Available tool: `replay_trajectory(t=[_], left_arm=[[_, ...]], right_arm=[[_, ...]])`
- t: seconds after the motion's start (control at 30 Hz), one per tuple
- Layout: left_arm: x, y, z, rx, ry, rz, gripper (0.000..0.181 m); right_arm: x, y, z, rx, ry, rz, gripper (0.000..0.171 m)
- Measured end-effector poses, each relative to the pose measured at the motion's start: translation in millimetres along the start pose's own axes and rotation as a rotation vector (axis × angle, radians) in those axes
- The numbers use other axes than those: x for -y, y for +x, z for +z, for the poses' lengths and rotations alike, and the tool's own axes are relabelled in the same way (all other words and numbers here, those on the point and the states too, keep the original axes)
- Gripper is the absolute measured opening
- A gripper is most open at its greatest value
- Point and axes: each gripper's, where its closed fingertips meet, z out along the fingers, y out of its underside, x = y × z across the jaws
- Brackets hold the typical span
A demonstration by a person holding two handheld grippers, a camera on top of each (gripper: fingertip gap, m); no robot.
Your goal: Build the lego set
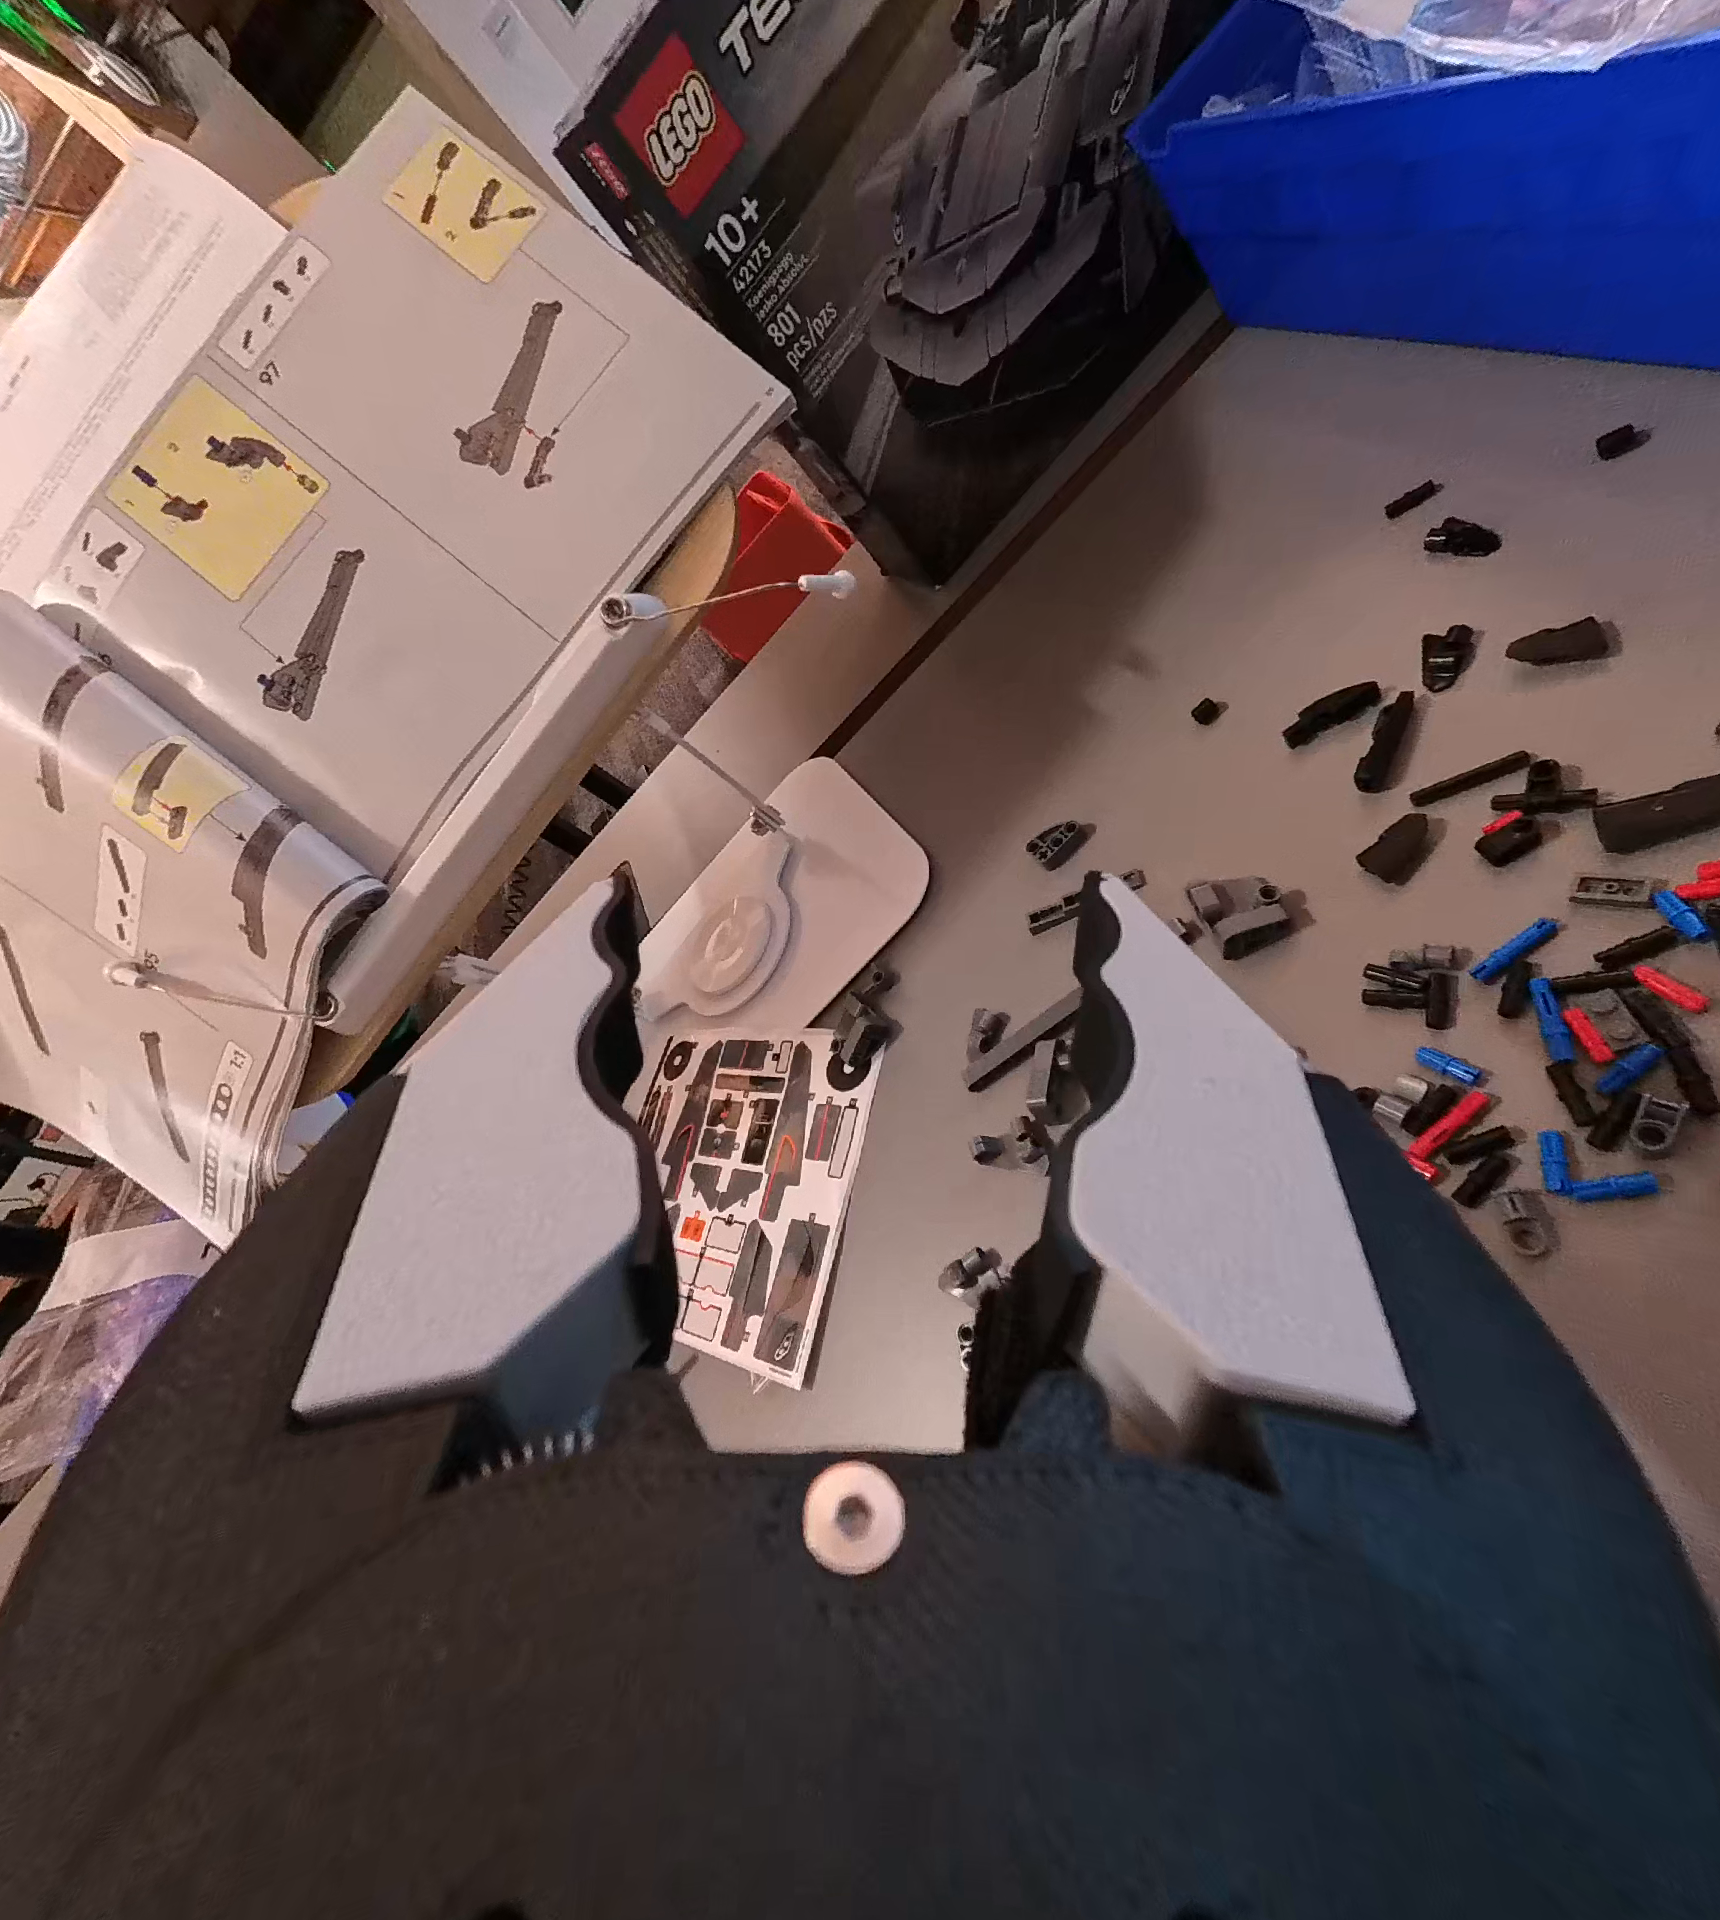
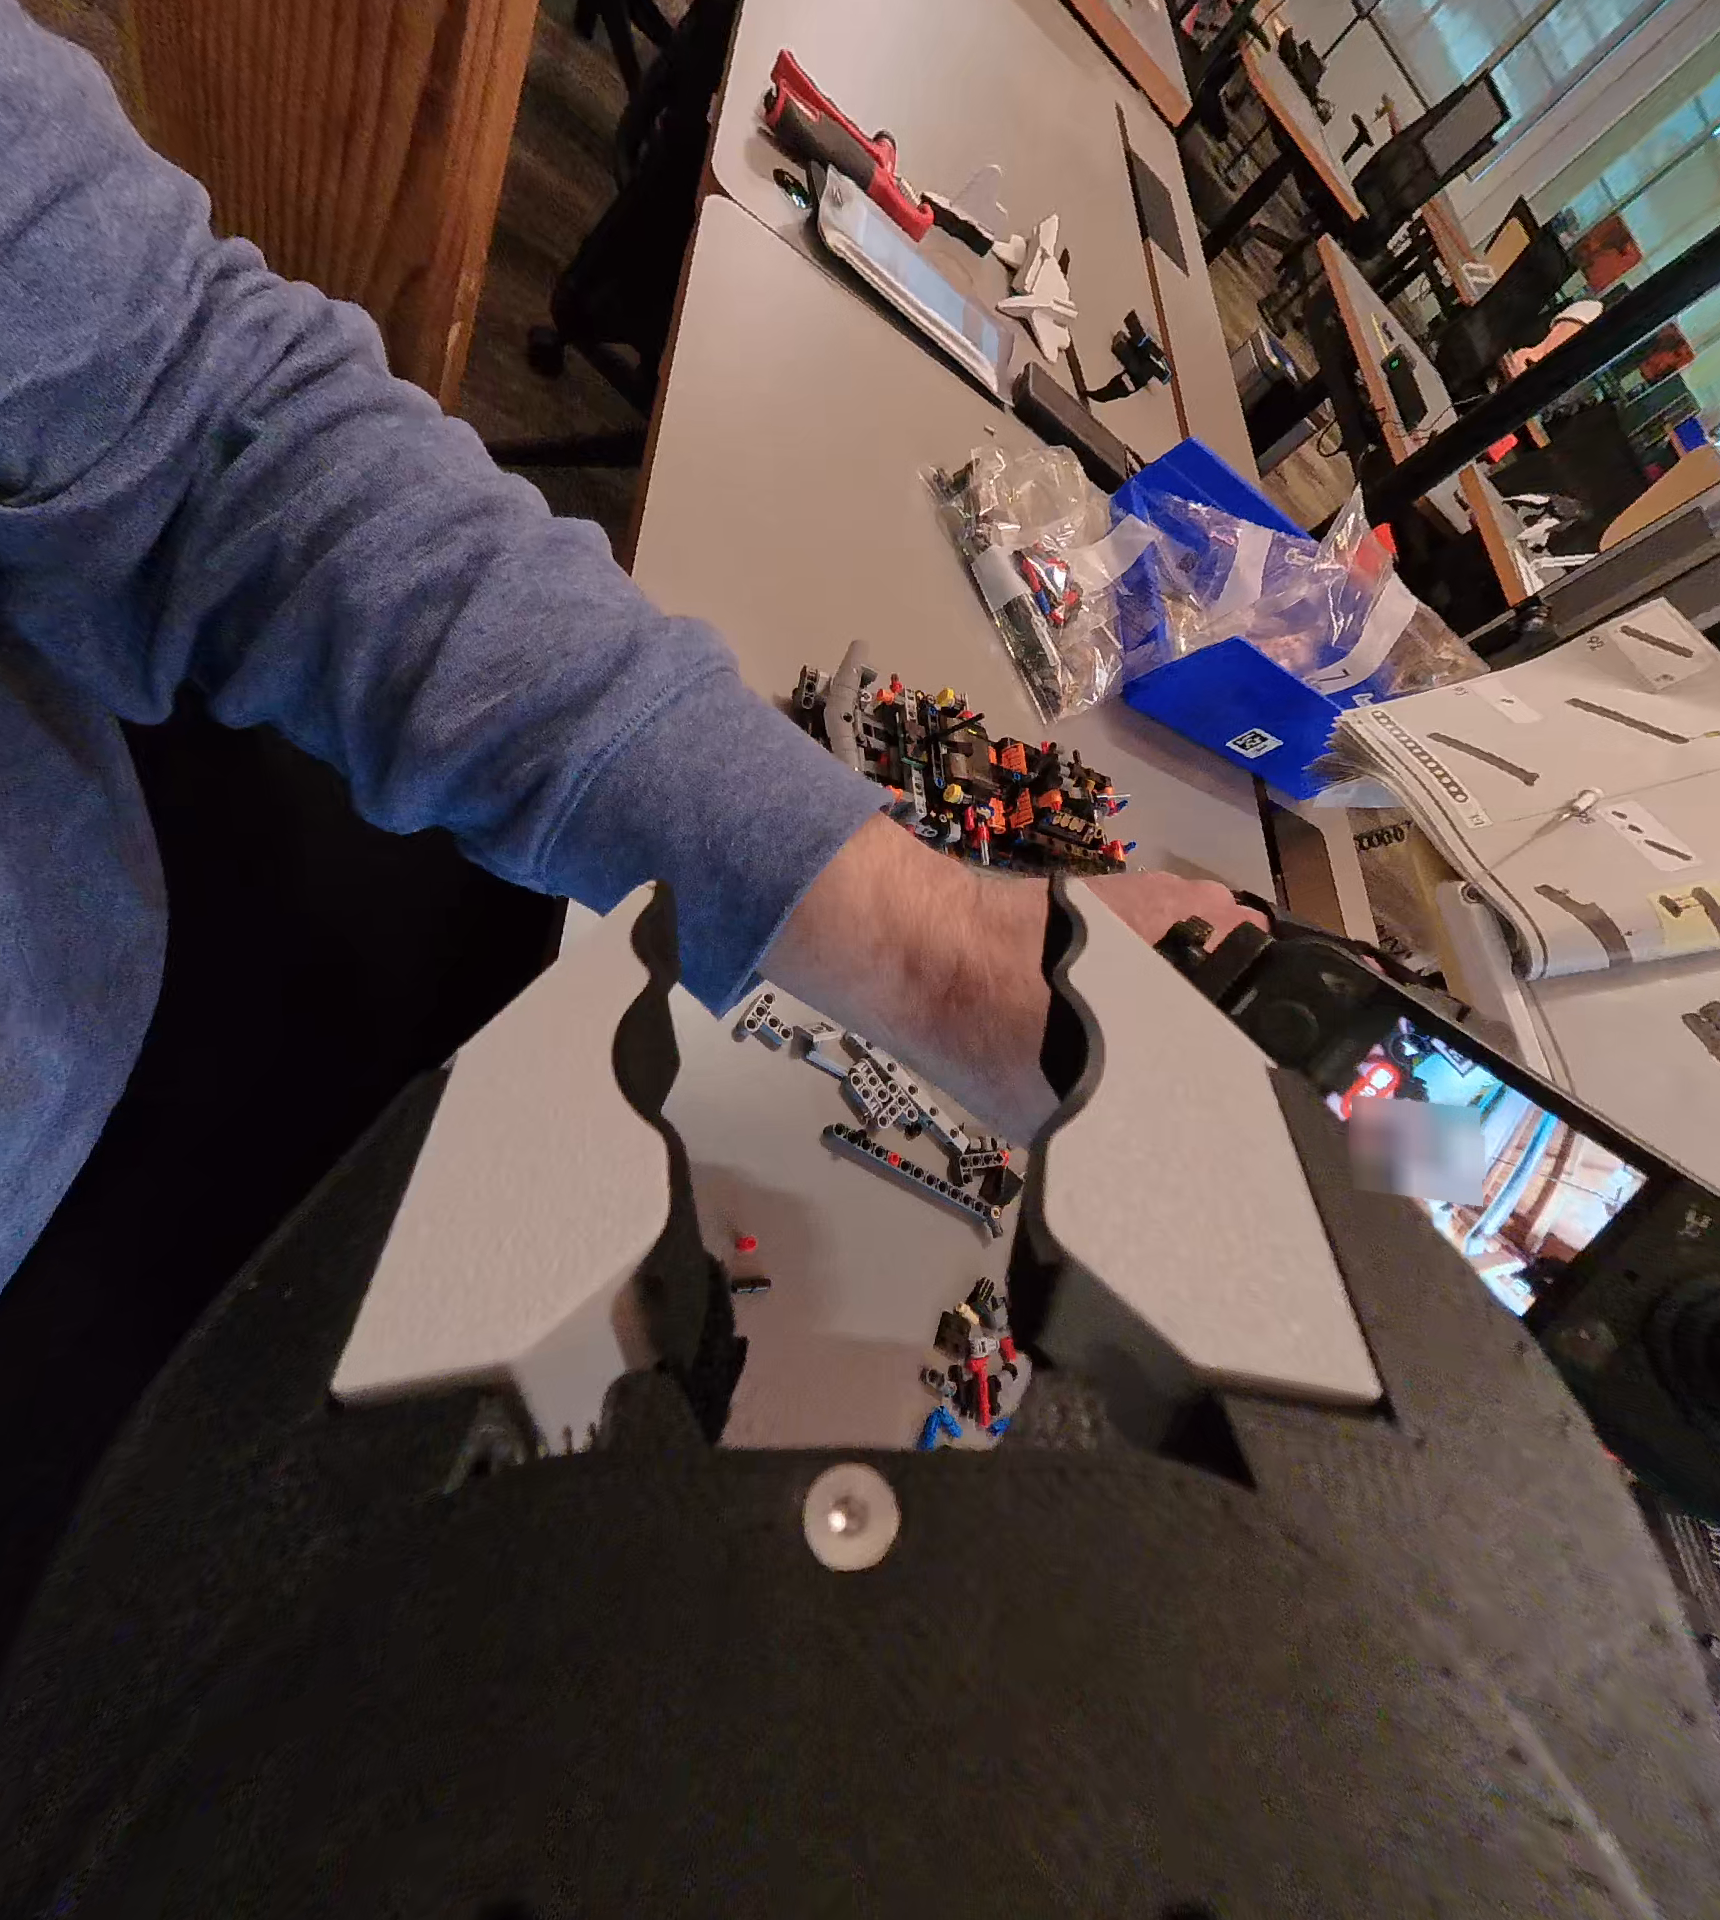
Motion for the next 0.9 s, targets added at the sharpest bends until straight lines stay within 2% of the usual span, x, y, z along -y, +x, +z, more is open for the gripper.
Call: replay_trajectory(t=[0.37,0.5,0.9], left_arm=[[7.7,6.4,-5.8,0.012,0.008,0.025,0.087],[7.5,6.7,-5.1,0.017,0.026,0.031,0.083],[11.5,4.6,-6.4,0.010,0.054,0.005,0.089]], right_arm=[[-16.9,1.7,22.6,0.034,-0.058,0.011,0.069],[-17.5,1.8,23.8,0.039,-0.065,0.019,0.069],[-0.1,-10.3,12.3,0.029,-0.039,-0.016,0.071]])
